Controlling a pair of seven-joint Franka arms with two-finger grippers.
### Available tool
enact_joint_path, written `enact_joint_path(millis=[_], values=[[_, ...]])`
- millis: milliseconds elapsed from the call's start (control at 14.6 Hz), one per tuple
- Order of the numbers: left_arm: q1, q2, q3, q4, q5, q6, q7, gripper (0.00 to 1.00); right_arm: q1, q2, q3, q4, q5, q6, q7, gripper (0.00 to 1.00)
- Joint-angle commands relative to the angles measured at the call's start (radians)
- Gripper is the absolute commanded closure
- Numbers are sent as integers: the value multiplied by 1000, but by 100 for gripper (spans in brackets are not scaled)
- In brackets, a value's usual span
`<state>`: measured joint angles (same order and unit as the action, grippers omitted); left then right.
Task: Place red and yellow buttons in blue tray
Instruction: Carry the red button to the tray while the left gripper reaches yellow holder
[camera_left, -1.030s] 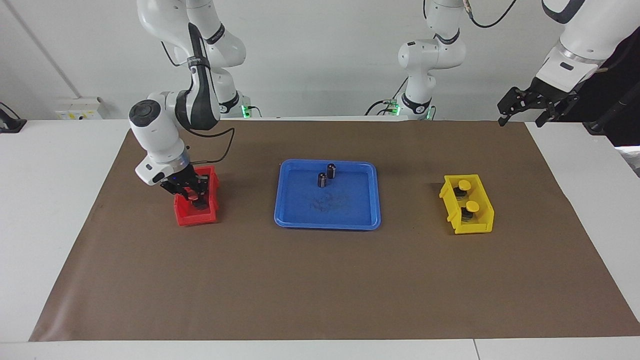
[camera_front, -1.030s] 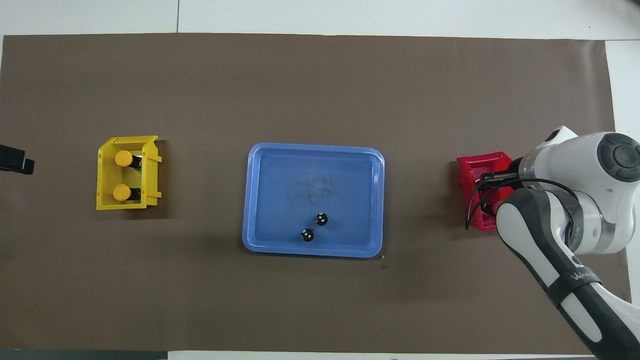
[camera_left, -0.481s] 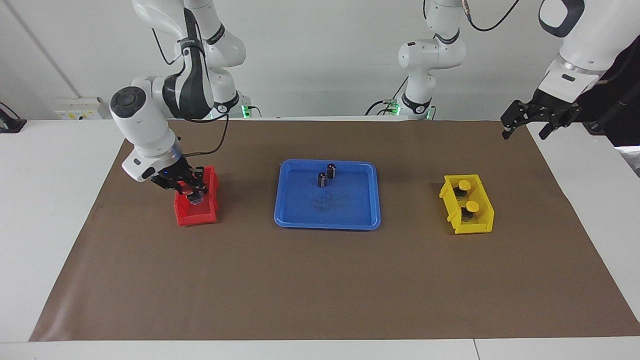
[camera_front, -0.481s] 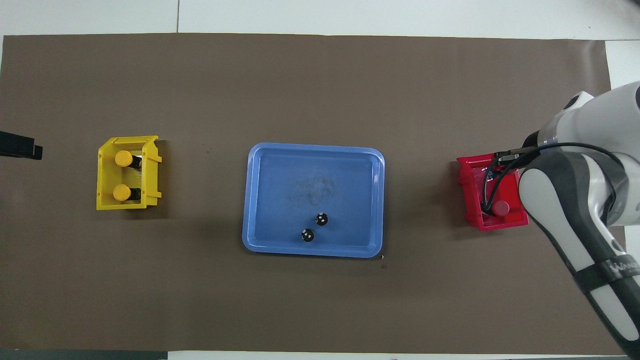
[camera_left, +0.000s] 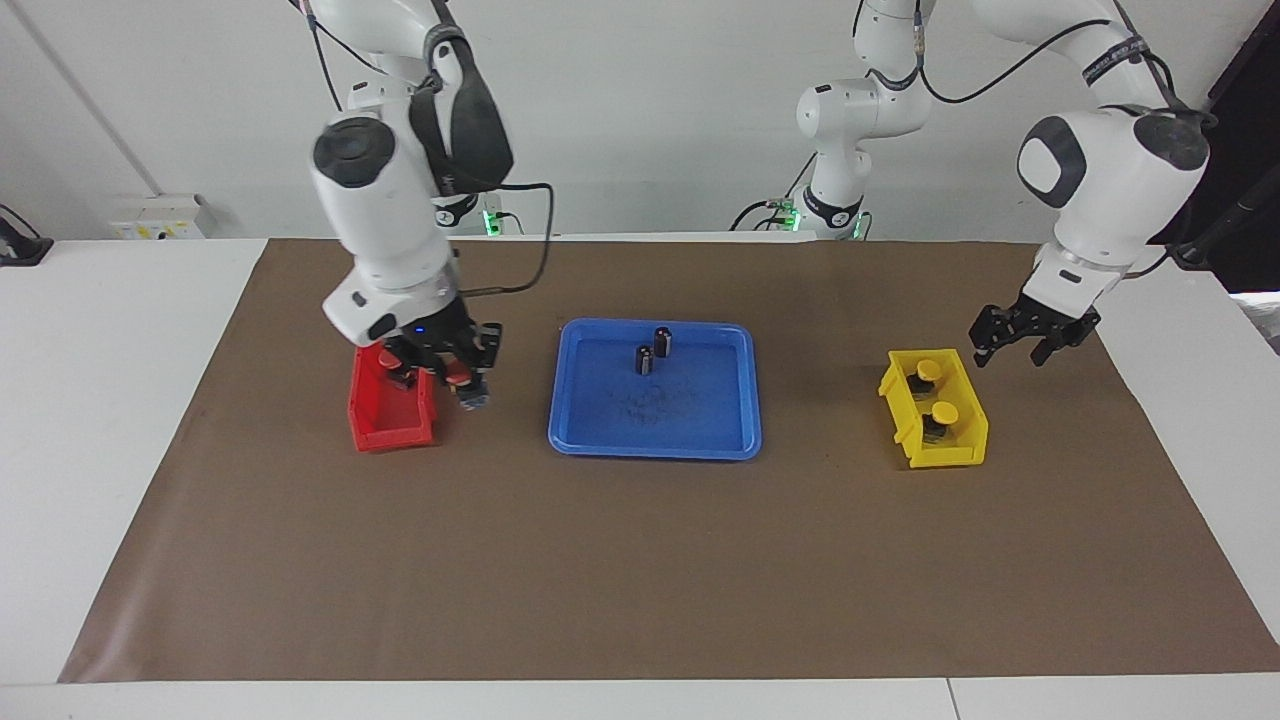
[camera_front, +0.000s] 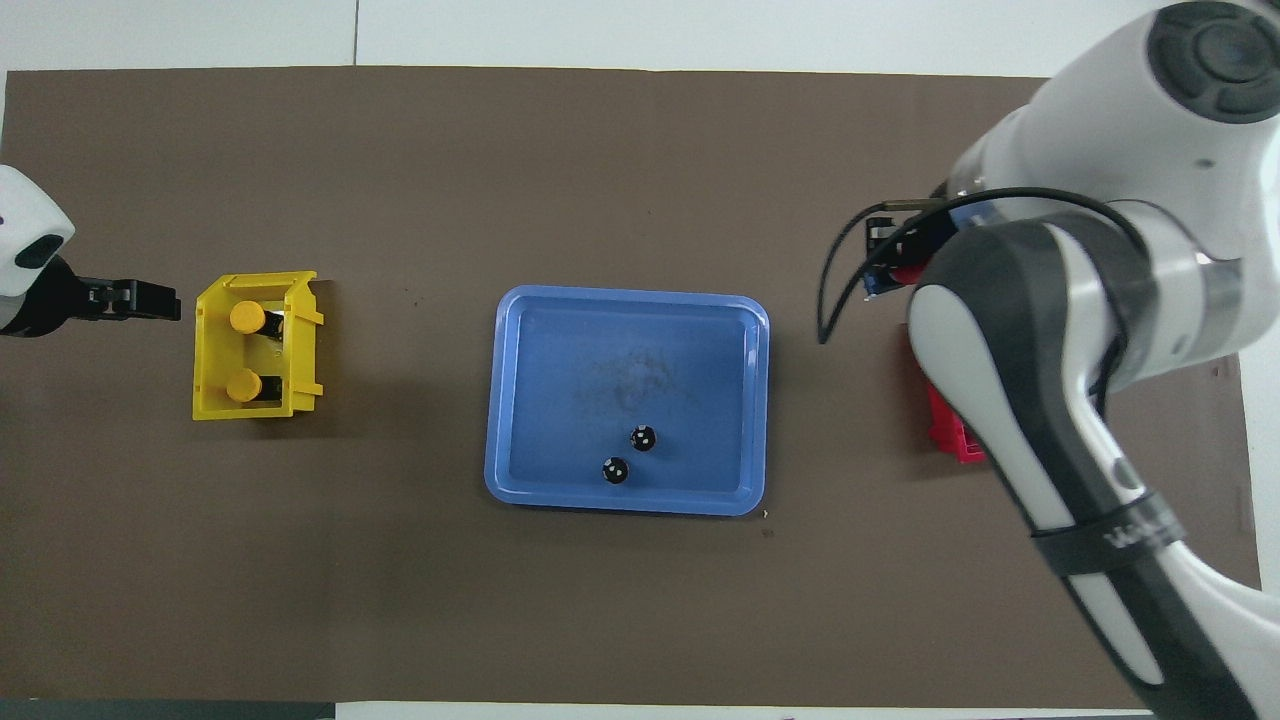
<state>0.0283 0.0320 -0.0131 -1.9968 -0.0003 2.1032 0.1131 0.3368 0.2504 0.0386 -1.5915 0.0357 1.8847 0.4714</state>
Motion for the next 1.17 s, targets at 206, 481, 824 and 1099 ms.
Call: enact_joint_path(millis=[206, 481, 824, 1099], values=[[-51, 69, -1, -60, 3, 139, -93, 27, 172, 188, -5, 30, -61, 155, 214, 89], [-56, 72, -1, -79, 3, 147, -93, 31, 208, 201, -3, -5, -63, 184, 240, 89], [-57, 75, -1, -119, 2, 184, -90, 32, 222, 184, -3, -74, -63, 238, 259, 86], [-59, 80, -1, -119, 2, 185, -92, 42, 222, 182, -3, -84, -63, 251, 260, 40]])
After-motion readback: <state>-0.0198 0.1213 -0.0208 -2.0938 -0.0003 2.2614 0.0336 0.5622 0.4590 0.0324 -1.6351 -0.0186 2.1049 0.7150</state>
